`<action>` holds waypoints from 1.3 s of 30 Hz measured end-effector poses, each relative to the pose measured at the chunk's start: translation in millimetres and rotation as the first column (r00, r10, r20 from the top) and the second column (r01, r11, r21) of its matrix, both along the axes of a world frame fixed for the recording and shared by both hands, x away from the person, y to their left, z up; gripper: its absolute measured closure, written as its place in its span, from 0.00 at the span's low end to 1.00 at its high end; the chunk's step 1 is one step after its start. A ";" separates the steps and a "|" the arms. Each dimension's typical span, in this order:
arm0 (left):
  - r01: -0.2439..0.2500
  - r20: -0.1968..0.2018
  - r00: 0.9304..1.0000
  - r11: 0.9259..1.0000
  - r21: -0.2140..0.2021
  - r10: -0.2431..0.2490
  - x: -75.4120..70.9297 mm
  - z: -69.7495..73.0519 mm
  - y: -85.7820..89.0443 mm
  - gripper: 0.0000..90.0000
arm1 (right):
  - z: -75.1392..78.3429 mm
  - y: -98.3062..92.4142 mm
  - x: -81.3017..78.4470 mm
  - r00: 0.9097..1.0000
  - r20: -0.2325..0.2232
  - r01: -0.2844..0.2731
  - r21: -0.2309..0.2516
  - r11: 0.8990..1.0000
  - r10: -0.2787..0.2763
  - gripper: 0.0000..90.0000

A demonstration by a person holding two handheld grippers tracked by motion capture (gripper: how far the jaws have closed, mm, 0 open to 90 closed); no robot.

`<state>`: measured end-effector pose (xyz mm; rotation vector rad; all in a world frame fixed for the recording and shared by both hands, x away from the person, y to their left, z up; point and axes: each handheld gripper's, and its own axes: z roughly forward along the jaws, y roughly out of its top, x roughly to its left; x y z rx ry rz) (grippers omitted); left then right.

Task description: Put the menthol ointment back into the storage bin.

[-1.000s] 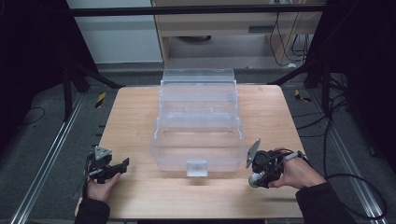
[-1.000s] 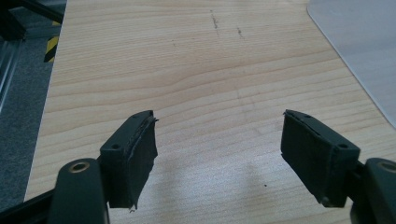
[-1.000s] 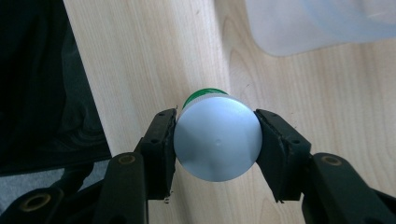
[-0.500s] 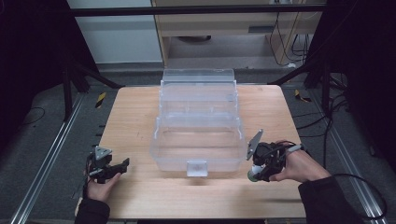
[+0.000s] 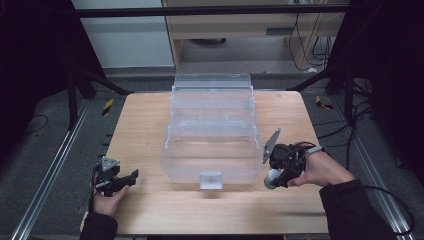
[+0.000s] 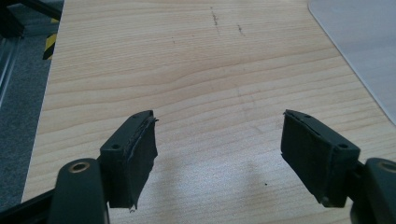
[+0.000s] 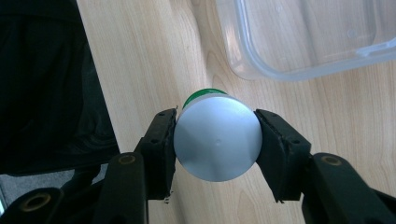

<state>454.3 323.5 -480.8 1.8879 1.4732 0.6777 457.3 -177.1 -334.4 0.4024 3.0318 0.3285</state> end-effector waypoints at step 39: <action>0.001 -0.001 1.000 1.000 -0.003 -0.001 0.6 0.1 1.6 0.29 | 26.1 23.2 48.0 1.000 0.018 -0.017 0.027 0.999 0.016 0.56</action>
